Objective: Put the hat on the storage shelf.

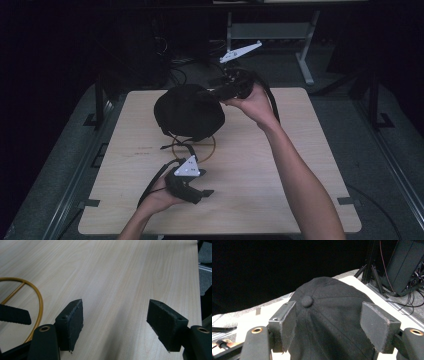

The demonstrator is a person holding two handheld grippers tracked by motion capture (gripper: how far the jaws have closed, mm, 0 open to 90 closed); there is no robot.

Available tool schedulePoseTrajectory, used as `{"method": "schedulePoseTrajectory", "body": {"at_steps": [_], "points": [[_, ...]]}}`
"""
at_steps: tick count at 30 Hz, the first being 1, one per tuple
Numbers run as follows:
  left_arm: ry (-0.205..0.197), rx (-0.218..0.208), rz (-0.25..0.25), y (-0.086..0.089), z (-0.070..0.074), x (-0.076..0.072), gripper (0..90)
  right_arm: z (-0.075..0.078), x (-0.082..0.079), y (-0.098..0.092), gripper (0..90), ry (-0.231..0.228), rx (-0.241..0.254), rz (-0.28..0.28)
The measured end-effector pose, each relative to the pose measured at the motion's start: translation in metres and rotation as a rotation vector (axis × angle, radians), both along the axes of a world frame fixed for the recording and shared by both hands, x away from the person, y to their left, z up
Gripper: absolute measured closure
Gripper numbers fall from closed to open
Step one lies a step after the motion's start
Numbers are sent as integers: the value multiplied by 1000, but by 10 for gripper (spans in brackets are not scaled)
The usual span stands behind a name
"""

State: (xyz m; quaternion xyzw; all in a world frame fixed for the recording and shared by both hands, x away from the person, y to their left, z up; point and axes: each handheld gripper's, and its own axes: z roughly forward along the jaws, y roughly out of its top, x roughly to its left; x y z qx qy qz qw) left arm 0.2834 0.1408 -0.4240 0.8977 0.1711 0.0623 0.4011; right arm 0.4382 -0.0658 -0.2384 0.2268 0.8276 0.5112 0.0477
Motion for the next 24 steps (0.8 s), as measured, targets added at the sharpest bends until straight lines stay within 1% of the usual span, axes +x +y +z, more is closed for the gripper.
{"method": "schedulePoseTrajectory", "body": {"at_steps": [1,2,3,5,11,12,13,14,15,20,24], "points": [[-3,1,0,0,0,0,290,0,0,0,281,0,0,0],[-5,1,3,1,0,0,288,0,-1,-5,275,1,2,-2],[-5,1,3,1,0,0,287,0,-1,-5,275,1,2,-2],[-3,-3,10,2,0,0,287,0,-3,-10,269,1,-1,-4],[-10,-1,10,3,1,1,284,0,-10,-25,261,-4,7,-17],[-12,1,10,3,1,1,285,-1,-12,-29,261,-6,7,-18],[-12,1,10,3,1,1,285,-1,-12,-29,261,-6,7,-18],[-11,-1,12,3,0,1,284,-3,-15,-34,261,-1,4,-22],[-12,0,11,3,0,1,284,-3,-15,-34,261,-1,4,-22],[-14,5,12,2,0,1,283,-10,-20,-47,255,9,5,-31],[-13,-1,12,2,0,0,283,-13,-22,-53,248,18,7,-37]]}}
